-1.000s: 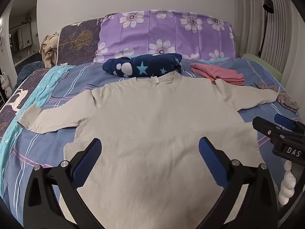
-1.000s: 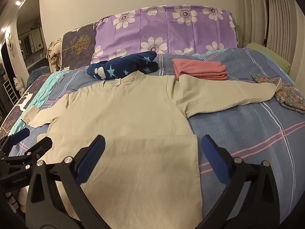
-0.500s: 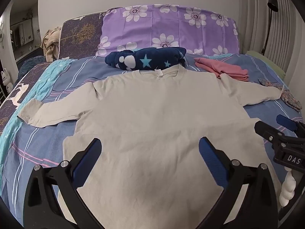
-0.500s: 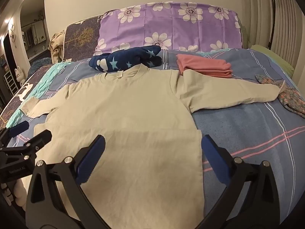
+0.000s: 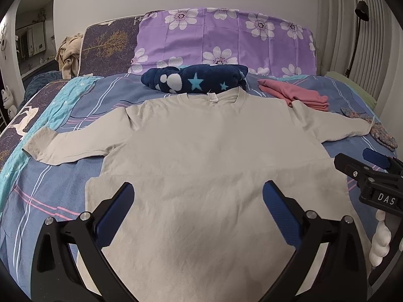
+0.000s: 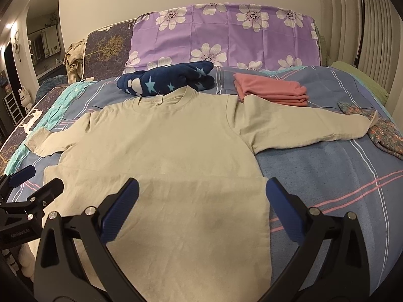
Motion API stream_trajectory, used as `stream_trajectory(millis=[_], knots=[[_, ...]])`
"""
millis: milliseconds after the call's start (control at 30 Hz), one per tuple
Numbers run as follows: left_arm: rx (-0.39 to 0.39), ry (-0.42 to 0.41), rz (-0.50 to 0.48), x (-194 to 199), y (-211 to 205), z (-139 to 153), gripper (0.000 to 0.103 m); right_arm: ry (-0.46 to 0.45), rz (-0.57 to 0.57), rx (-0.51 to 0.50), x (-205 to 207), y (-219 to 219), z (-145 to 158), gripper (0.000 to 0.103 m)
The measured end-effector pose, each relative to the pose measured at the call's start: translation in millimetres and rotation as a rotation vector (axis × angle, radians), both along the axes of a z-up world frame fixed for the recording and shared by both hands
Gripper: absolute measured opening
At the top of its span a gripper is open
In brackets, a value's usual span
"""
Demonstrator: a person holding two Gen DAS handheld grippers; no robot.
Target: Fold small clothes
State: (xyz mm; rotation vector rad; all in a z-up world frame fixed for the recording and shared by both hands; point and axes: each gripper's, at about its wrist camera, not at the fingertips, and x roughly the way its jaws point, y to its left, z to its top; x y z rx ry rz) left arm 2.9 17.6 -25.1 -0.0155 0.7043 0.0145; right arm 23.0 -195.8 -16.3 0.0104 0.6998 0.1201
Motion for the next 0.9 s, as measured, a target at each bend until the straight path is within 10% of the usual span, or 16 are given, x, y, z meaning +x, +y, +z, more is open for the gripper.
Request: stream_trajectory(millis=[900], knots=[[-0.035,0.012,-0.009,-1.1,6.7,-8.4,0.102,0.002,-0.008,-0.028,-4.7,5.5,1.0,0.101]])
